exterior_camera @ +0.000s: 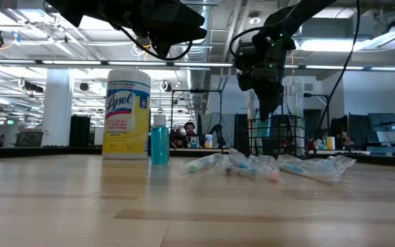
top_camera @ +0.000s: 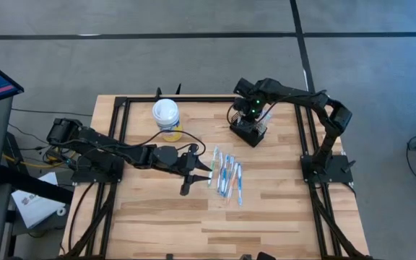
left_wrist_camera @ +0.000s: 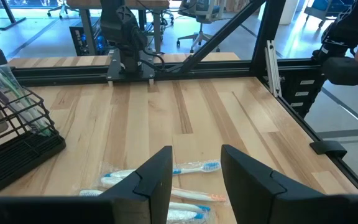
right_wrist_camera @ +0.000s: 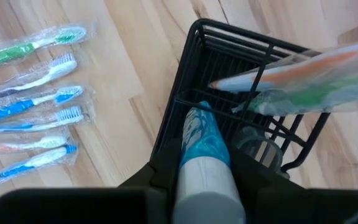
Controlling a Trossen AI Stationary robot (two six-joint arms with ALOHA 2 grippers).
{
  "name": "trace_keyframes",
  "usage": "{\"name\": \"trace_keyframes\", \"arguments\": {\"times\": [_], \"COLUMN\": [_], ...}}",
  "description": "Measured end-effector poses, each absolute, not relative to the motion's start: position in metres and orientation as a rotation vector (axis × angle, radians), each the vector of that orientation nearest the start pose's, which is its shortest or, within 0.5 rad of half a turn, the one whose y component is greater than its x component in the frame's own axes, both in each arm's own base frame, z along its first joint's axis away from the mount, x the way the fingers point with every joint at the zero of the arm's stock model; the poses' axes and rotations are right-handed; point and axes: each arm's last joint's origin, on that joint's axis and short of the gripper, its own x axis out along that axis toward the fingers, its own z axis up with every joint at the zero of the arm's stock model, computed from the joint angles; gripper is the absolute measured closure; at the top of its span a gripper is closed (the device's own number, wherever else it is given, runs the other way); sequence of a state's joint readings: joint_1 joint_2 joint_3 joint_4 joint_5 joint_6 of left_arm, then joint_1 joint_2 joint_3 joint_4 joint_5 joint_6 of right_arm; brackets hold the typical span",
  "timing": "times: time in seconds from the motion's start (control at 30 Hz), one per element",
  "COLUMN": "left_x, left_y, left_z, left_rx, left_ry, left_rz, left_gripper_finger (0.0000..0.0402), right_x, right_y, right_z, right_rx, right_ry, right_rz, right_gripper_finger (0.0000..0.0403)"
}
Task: Pick & Place toothbrushing station
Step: Put the right blue mouthwash into the black wire organizer
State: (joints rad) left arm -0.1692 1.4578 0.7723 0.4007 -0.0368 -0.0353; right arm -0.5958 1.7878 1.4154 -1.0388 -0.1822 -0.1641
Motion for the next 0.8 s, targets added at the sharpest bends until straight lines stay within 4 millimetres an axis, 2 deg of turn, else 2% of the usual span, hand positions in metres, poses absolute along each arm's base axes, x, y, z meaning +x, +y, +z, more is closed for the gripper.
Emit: {"name": "trace_keyframes", "arguments": {"times": [0.2, 0.8], "left_x": [0.306, 0.306], "left_y": [-0.051, -0.051], "left_z": [0.23, 0.23], "left_rx": [-0.006, -0.006], "left_ry": [0.285, 0.281], "left_rz": [-0.126, -0.127], "left_gripper_finger": [0.0271, 0.0271], "right_x": [0.28, 0.283], "right_y": [-0.184, -0.186], "right_z": [0.217, 0.217], "right_rx": [0.404, 0.404], "right_ry": [1.375, 1.346], "right_rz": [-0.234, -0.269], "right_gripper_finger": [0.0326, 0.0323]}}
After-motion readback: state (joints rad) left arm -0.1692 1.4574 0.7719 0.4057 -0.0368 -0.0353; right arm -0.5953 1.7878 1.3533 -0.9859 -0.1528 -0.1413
